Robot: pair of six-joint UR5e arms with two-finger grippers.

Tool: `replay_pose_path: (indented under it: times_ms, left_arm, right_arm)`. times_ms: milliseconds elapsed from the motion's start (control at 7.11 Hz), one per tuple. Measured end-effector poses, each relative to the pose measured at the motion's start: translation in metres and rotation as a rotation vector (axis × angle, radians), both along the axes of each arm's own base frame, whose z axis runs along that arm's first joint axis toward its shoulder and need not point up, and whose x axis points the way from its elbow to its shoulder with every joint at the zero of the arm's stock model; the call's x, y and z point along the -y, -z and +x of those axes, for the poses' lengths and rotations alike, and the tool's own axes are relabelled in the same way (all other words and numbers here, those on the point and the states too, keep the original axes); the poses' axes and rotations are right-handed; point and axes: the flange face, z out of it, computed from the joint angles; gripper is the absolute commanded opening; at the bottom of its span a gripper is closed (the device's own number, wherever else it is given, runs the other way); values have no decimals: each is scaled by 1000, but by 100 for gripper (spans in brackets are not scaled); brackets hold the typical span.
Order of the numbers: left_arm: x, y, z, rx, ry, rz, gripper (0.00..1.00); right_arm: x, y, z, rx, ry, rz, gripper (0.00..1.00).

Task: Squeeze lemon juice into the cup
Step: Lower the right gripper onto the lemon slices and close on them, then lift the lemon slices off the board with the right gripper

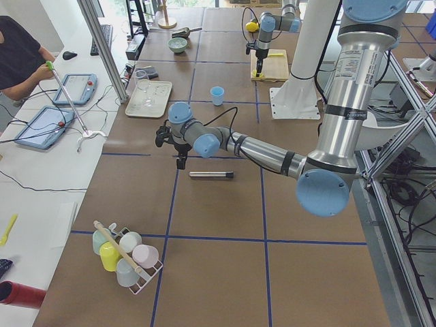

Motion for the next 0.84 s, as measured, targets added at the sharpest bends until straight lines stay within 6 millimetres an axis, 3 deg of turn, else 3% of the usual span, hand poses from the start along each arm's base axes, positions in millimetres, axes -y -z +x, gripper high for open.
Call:
replay_pose_path:
  times_ms: [844]
  left_arm:
    - [-1, 5, -1, -5, 5, 3, 100]
  right_arm:
    - [9, 13, 16, 26, -20, 1, 47]
